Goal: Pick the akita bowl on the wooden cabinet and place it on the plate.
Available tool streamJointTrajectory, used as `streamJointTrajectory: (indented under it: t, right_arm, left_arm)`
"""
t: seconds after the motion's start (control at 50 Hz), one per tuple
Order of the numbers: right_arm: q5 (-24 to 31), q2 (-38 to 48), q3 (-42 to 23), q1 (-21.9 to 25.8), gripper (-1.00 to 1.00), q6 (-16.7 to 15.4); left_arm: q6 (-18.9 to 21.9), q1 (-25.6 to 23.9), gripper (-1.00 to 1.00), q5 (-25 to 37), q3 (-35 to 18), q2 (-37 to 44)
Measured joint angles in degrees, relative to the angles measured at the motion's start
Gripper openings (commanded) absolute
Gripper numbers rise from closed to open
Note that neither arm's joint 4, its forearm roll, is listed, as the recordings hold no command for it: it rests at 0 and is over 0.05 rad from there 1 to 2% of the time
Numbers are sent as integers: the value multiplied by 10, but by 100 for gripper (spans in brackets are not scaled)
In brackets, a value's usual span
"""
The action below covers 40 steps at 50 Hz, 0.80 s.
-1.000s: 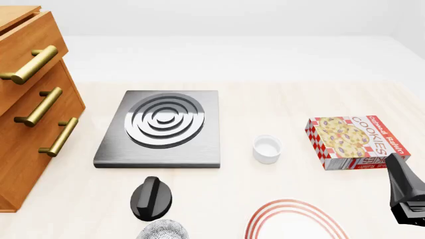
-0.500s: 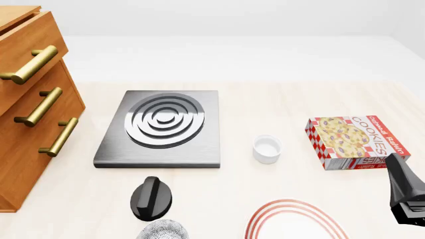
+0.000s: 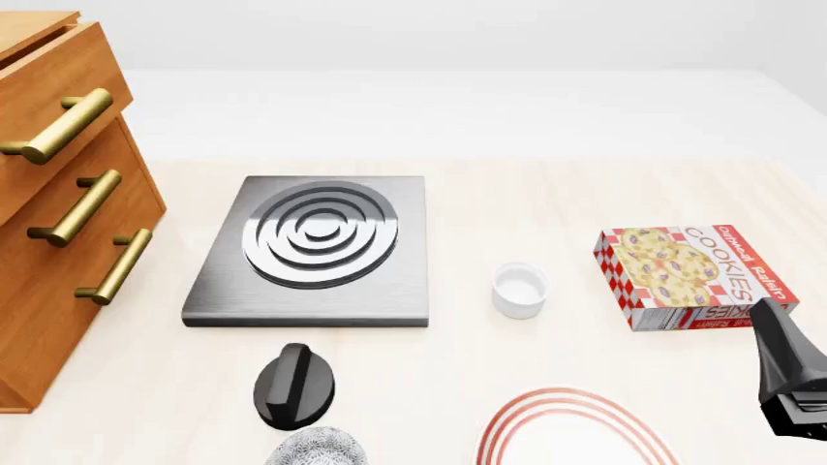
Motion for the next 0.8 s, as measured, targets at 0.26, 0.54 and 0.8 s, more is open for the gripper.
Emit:
streamJointTrajectory:
  t: [0.26,0.54,0.8]
  right_arm:
    - [0,0,0,0,100,0]
    - [0,0,0,0,100,0]
    - [0,0,0,0,100,0]
  left_arm:
    - [0,-5,100,-10,10,12]
    - [2,-13,100,-15,13,19]
    - [13,-13,-100,-10,3,12]
